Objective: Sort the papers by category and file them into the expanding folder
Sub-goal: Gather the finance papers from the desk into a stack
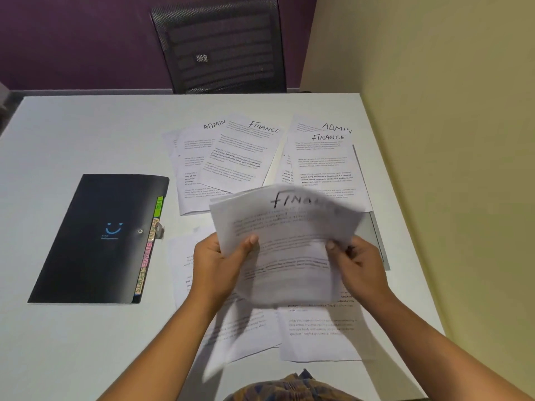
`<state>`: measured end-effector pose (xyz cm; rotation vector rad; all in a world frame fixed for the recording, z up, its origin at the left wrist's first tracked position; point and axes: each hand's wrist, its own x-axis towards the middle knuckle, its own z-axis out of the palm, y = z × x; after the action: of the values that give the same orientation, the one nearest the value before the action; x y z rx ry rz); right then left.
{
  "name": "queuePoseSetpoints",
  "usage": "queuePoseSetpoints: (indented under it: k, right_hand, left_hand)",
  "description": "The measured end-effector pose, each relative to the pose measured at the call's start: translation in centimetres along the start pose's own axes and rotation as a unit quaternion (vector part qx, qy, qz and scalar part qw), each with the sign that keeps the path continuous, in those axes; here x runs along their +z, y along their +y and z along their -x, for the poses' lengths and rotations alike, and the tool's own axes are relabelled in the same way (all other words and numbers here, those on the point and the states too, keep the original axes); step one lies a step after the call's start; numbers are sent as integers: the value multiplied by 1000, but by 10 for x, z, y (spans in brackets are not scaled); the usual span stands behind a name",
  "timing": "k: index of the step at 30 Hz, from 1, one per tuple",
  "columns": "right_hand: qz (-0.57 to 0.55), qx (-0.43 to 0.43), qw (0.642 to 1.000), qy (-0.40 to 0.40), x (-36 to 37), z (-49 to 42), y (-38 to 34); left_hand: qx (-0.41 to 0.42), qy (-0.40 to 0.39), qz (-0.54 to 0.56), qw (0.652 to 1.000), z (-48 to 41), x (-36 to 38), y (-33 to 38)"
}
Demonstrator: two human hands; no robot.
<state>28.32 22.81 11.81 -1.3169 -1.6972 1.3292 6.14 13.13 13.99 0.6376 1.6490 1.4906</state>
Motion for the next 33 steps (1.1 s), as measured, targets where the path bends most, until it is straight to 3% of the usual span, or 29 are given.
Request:
queuePoseSetpoints:
  k: [4,6,11,15,17,20,23,28,30,33]
  right_hand:
    - [-138,110,981,76,4,-20,-4]
    - [-168,158,970,71,5,-34,-3]
    - [-101,228,968,-14,-2,-66,9]
    - [-102,269,957,26,-13,-105,20]
    - [-56,258,961,85,-23,-129,37]
    - [103,229,957,146,-41,-164,67]
    - [252,245,929,117,-53,-188,85]
    - [388,284,874,62,-51,-210,105]
    - [422,273,861,76,-49,-214,111]
    - [380,277,877,101,-50,-218,116]
  left_hand:
    - [-83,-45,-12,995,-14,1,-7]
    - [-119,-61,-32,991,-18,0,-15]
    - [-155,-8,-46,987,-30,-5,-28]
    - [-164,29,-57,984,-46,-12,-34]
    - [-165,44,-43,984,-52,-15,-34]
    - [-166,61,-24,984,-58,-21,-35]
    - [-159,71,-23,984,-62,-25,-37]
    - [-162,86,-27,983,-68,-33,-39]
    - [-167,93,-23,981,-70,-36,-40]
    - [-174,107,-13,979,-72,-42,-40]
